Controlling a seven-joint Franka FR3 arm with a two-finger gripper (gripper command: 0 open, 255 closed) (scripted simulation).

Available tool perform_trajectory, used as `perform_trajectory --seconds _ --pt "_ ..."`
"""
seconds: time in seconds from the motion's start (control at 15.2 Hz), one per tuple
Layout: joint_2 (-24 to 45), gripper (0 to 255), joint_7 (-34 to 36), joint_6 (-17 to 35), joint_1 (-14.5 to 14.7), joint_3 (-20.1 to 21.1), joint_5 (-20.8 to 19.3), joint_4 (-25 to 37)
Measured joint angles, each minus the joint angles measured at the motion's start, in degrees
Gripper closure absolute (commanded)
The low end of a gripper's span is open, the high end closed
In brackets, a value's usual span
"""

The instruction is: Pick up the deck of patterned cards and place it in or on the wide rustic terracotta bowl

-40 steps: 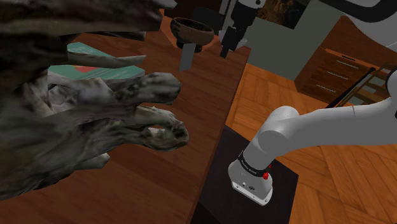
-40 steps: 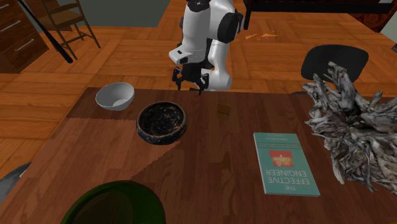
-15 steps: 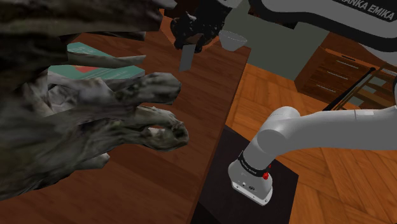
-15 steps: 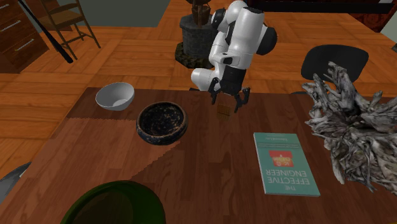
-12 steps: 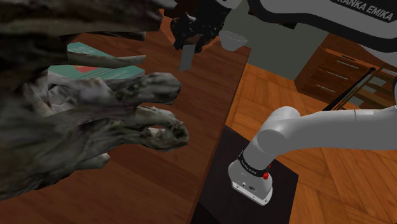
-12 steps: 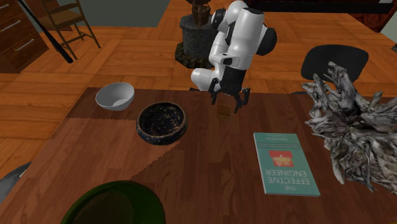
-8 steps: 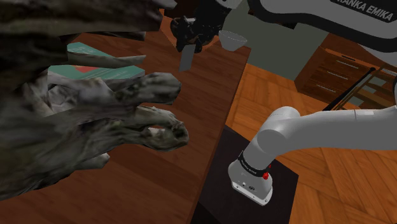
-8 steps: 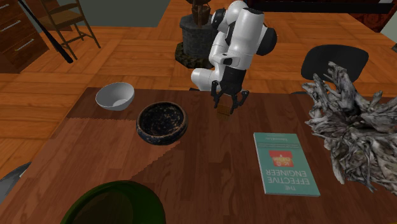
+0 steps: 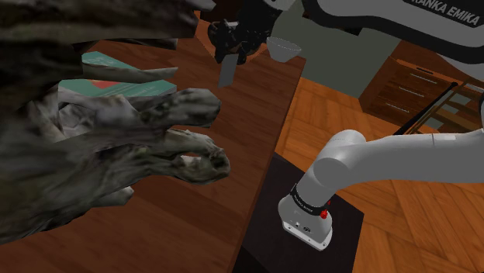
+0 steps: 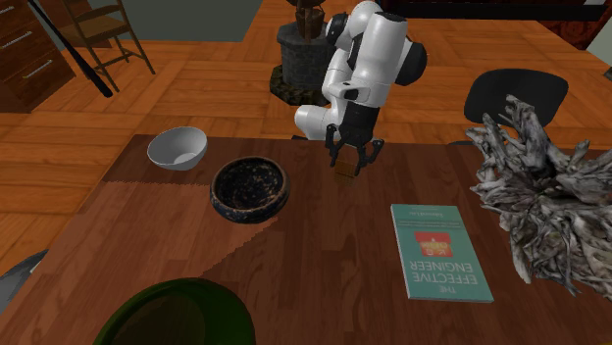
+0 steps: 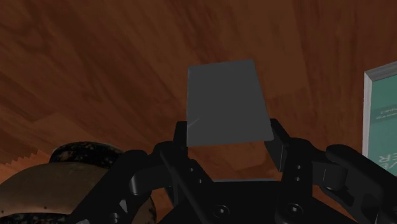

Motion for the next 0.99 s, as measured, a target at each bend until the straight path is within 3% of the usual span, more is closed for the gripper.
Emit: perform_trajectory --seconds 0.99 --pt "3.8 255 -0.6 -8.5 -1.5 -1.1 -1.4 12.3"
